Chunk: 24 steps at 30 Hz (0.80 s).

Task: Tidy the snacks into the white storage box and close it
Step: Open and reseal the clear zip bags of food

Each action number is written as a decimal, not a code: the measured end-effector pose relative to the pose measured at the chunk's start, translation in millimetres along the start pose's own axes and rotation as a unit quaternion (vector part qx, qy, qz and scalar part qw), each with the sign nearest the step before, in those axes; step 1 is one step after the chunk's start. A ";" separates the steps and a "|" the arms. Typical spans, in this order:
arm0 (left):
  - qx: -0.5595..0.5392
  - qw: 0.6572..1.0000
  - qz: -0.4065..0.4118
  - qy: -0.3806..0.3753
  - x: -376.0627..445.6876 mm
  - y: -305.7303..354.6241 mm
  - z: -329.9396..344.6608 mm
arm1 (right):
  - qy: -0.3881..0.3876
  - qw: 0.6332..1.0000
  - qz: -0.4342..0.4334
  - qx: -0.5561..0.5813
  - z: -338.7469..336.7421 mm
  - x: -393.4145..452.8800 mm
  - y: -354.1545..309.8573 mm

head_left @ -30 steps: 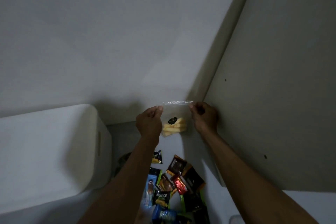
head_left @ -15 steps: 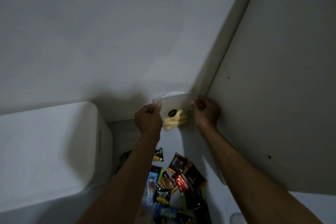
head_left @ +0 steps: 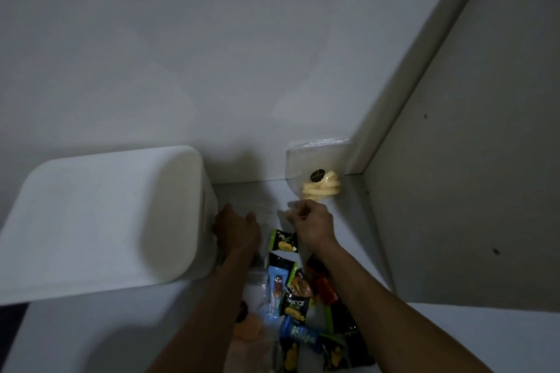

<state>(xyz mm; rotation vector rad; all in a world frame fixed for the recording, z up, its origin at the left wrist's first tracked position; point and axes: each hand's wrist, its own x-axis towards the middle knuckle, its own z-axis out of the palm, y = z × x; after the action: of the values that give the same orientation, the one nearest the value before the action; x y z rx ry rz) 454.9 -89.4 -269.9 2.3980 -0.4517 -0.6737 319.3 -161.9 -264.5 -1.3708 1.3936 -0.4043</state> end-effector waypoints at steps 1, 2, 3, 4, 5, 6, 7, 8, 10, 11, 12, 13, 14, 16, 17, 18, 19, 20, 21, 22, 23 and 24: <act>0.013 1.000 -0.006 -0.011 3.8 -1.6 1.5 | -0.017 1.000 0.012 -0.012 6.4 2.0 1.6; 0.020 0.999 -0.015 -0.023 8.5 -2.9 3.2 | -0.029 0.999 0.022 -0.020 13.0 6.4 3.4; 0.025 0.999 -0.029 -0.033 12.8 -3.1 4.4 | -0.040 0.998 0.031 -0.029 19.7 11.0 4.9; 0.027 0.998 -0.042 -0.041 17.6 -4.2 6.2 | -0.049 0.997 0.039 -0.041 26.4 15.8 6.1; 0.026 0.997 -0.053 -0.050 21.6 -4.9 7.6 | -0.058 0.996 0.043 -0.055 32.1 19.8 6.0; 0.023 0.997 -0.057 -0.056 25.5 -6.3 9.6 | -0.065 0.995 0.044 -0.067 37.1 23.1 5.3; 0.020 0.996 -0.060 -0.059 28.8 -7.7 10.9 | -0.067 0.994 0.044 -0.070 40.9 26.1 5.1; 0.020 0.996 -0.062 -0.060 31.4 -9.2 12.3 | -0.064 0.995 0.044 -0.059 43.1 28.6 5.2; 0.029 0.996 -0.063 -0.056 33.0 -8.9 12.7 | -0.053 0.997 0.048 -0.022 42.6 30.8 6.3; 0.026 0.996 -0.061 -0.055 32.7 -8.4 12.2 | -0.049 0.998 0.050 -0.006 41.2 30.0 6.8; 0.019 0.997 -0.056 -0.054 31.4 -7.5 11.7 | -0.046 0.998 0.048 0.014 39.6 28.4 6.9; 0.011 0.998 -0.049 -0.049 29.5 -6.5 11.1 | -0.043 0.998 0.041 0.029 38.1 26.3 8.2; 0.003 0.998 -0.038 -0.041 27.4 -5.4 10.2 | -0.041 0.998 0.030 0.046 35.1 22.2 7.3; -0.023 0.999 -0.012 -0.019 20.3 -2.6 6.1 | -0.046 0.996 0.018 0.076 28.0 15.0 6.9; -0.040 0.999 0.002 -0.008 15.0 -0.5 2.7 | -0.049 0.994 0.017 0.100 23.2 9.4 4.9; -0.055 0.998 0.015 0.004 8.0 3.5 -2.1 | -0.052 0.991 0.015 0.119 17.7 3.5 2.0; -0.066 0.997 0.027 0.017 -0.2 8.5 -7.5 | -0.054 0.989 0.013 0.134 11.0 -3.4 -2.5; -0.074 0.996 0.040 0.031 -9.2 13.6 -13.5 | -0.054 0.988 0.006 0.146 4.3 -10.6 -7.2; -0.083 0.994 0.051 0.040 -20.1 19.6 -19.5 | -0.054 0.987 -0.002 0.153 -3.0 -18.9 -12.8; -0.092 0.993 0.062 0.046 -31.4 24.8 -25.1 | -0.053 0.986 -0.014 0.156 -9.7 -26.4 -16.7; -0.101 0.991 0.073 0.049 -42.8 29.4 -31.5 | -0.052 0.986 -0.021 0.155 -15.6 -34.3 -20.9; -0.114 0.988 0.085 0.052 -53.8 32.7 -38.2 | -0.051 0.986 -0.027 0.159 -21.3 -43.0 -25.6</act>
<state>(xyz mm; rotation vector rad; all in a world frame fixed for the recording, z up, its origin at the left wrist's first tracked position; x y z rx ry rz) 427.5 -72.1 -203.7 2.1392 -0.4987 -0.4933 303.3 -141.0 -217.0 -1.1515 1.1537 -0.5589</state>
